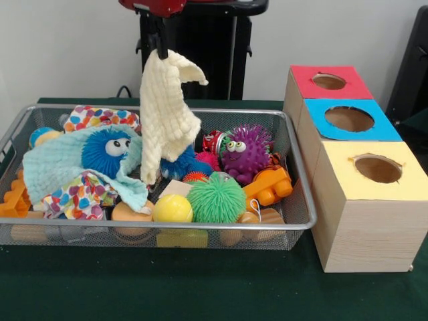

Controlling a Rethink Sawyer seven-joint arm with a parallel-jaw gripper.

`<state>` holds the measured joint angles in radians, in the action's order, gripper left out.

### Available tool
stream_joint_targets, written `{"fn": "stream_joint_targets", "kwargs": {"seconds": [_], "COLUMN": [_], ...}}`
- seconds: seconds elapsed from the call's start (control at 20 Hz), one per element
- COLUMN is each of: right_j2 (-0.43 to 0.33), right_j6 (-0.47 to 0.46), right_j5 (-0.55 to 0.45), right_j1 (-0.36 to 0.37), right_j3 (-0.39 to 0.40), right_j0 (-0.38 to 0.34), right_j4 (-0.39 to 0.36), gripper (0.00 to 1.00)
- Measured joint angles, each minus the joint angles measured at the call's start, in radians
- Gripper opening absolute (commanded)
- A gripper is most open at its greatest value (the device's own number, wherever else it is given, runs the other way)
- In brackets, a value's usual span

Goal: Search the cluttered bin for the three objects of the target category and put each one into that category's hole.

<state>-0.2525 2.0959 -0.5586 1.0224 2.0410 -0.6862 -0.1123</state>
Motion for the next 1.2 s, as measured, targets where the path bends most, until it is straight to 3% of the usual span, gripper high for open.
{"fn": "stream_joint_targets", "kwargs": {"seconds": [0.4,0.85,1.2], "right_j2": [-0.066,-0.137,-0.179], "right_j6": [0.000,-0.009,-0.026], "right_j5": [-0.044,-0.199,-0.287], "right_j1": [0.042,0.121,0.151], "right_j3": [0.001,-0.002,-0.046], "right_j0": [-0.046,-0.096,-0.123], "right_j4": [0.000,-0.001,-0.034], "gripper": [0.00,0.00,0.00]}}
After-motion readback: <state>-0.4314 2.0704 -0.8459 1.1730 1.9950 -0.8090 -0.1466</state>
